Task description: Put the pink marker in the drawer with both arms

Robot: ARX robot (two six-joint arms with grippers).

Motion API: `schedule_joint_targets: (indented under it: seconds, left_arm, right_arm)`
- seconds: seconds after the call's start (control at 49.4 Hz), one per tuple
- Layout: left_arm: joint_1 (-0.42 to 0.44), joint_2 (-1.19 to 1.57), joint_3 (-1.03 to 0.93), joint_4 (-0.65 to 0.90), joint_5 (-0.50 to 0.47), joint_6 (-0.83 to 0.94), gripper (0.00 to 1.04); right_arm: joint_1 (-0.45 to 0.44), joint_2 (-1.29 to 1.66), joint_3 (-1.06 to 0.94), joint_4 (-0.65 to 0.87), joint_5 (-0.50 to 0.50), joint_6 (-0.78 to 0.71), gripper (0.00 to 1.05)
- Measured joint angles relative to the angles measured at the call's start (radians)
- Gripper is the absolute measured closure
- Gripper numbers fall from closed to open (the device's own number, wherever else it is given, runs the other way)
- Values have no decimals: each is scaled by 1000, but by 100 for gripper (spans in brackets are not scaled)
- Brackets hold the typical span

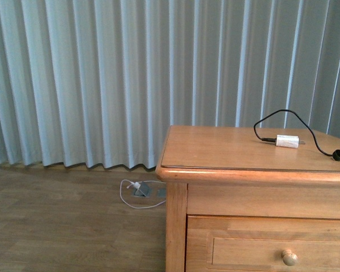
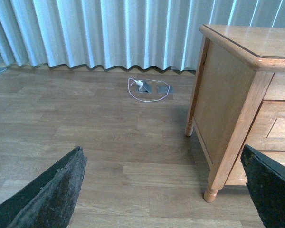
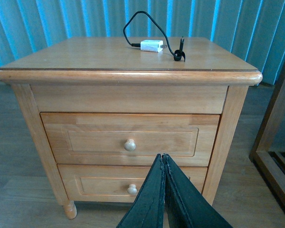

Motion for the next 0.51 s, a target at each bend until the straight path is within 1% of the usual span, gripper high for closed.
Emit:
schedule_joint_targets:
  seconds: [0.081, 0.182, 0.263, 0.506]
  left_arm:
    - [0, 0, 0, 0, 0, 0, 6]
    - [0, 0, 0, 0, -1, 0, 6]
    - [0, 0, 0, 0, 0, 0, 6]
    - [0, 0, 0, 0, 0, 0, 6]
  right_arm:
    - [0, -18, 0, -19, 0, 0, 103]
    - [0, -143, 1, -178, 0, 0, 103]
    - [0, -185, 1, -188, 0, 0, 103]
    - [0, -187, 1, -193, 0, 0, 103]
